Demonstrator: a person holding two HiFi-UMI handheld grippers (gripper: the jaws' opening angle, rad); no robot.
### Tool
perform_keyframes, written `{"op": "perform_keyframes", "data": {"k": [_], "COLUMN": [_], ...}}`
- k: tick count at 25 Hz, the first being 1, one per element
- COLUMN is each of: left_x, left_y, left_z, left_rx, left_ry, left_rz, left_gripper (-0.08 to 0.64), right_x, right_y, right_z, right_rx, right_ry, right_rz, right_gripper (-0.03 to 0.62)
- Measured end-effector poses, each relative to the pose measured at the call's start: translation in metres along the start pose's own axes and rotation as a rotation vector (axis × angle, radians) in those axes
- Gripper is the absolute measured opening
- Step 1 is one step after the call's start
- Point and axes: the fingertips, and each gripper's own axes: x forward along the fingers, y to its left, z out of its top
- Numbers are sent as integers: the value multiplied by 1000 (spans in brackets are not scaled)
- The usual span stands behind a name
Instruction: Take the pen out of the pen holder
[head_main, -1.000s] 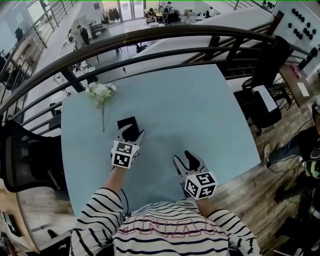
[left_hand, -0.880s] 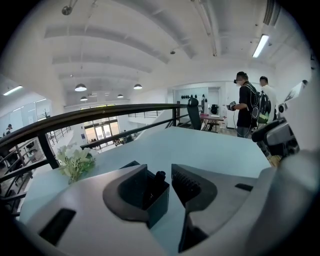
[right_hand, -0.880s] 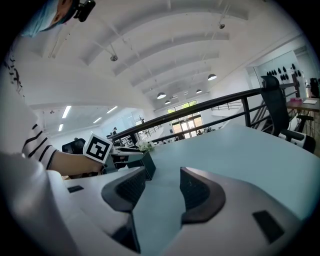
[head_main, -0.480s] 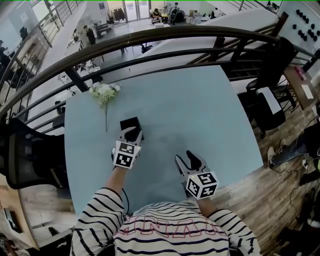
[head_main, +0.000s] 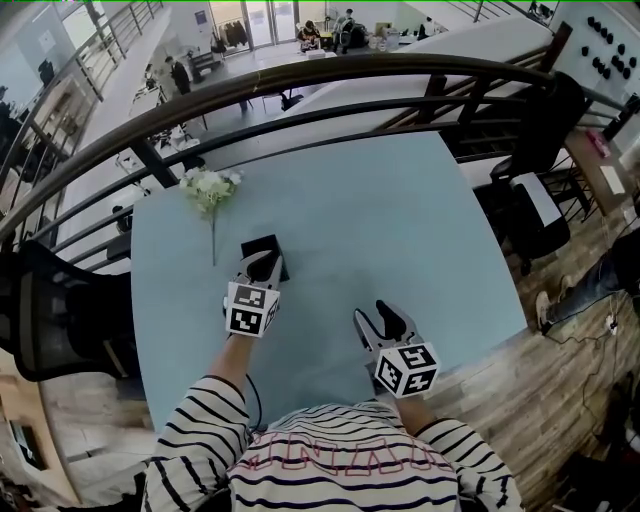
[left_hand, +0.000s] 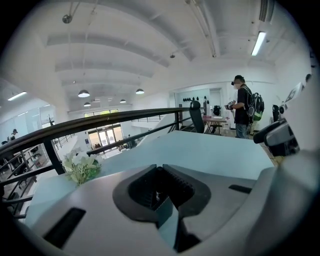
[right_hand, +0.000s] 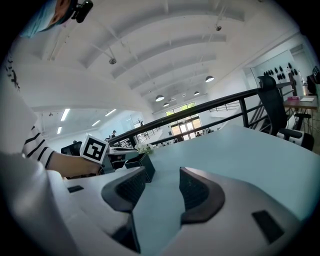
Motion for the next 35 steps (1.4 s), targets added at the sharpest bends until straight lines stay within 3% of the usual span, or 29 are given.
{"op": "perform_keyframes", "data": {"k": [19,28,35], "left_x": [-93,-144,-177], "left_y": [17,22,21], "left_z": [64,72,65], "left_rx": [-18,-21,-14], "left_ry": [-239,-337,-368], "left_rz": [24,14,-1], "left_gripper": [55,55,55], "right_x": [-11,-18,-25], "right_y": [52,81,104], "right_z": [-1,-11,-19], "right_rx": [-13,-11,-14], "right_ry": [-46,-76,-95], "right_rz": [9,-11,-24], "right_gripper": [215,215,215]}}
